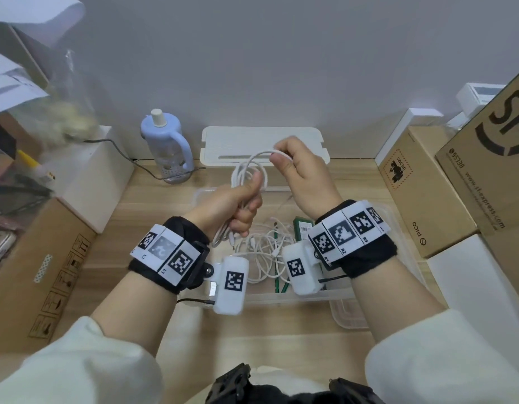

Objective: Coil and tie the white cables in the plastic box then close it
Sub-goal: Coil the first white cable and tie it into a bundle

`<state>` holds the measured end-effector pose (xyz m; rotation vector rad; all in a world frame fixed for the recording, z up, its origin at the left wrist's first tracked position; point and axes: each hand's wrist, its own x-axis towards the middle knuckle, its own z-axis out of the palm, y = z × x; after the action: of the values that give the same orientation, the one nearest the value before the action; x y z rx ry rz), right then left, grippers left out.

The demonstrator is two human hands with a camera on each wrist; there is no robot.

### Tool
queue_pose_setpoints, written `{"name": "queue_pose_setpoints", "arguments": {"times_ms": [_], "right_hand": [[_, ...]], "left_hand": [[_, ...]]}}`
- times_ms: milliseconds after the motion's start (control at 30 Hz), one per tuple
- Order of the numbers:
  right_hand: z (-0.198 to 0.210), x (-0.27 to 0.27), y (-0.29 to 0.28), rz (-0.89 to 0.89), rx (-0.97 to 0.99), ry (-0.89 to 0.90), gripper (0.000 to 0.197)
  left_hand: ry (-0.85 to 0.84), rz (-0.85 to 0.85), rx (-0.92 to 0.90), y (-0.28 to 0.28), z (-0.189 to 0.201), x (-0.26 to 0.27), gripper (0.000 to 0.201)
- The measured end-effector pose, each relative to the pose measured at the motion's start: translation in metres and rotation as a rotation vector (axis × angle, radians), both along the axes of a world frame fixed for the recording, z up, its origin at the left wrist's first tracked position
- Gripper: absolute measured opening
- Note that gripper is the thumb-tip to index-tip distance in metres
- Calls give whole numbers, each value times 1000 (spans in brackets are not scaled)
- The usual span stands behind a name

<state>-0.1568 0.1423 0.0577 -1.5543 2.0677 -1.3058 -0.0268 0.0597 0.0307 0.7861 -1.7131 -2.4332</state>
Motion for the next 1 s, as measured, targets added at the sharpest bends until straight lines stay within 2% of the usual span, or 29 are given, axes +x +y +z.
{"name": "queue_pose_setpoints", "arguments": {"times_ms": [67,133,267,367,467,533,600,700,833,900,1000], "right_hand": [[9,3,-4,-3,-37,25,5],[9,0,-7,-36,-24,4,5],[-9,-13,-5,-32,132,-24,11],[-22,-23,3,-57,200,-51,22],[-25,-18,6,-71,165,-104,23],[-24,-9,5,-81,185,-10,27],[-20,1,1,-85,276,77,30],[-15,11,-1,-8,374,125,43],[-8,25,0,158,384,190,44],[-5,28,2,257,408,209,43],[-5,29,5,347,433,197,41]], "left_hand": [[-39,-34,-42,5,-1,-1,55],[-16,-8,15,6,0,-3,60],[210,91,303,-11,8,3,70],[302,200,381,-23,12,12,70],[272,299,311,-27,9,10,69],[221,364,237,-22,5,2,66],[197,401,183,-16,2,-5,54],[211,412,63,-11,-1,-9,25],[152,446,-66,-11,0,-12,23],[159,446,-56,-11,0,-12,28],[284,492,109,-13,0,-13,34]]}}
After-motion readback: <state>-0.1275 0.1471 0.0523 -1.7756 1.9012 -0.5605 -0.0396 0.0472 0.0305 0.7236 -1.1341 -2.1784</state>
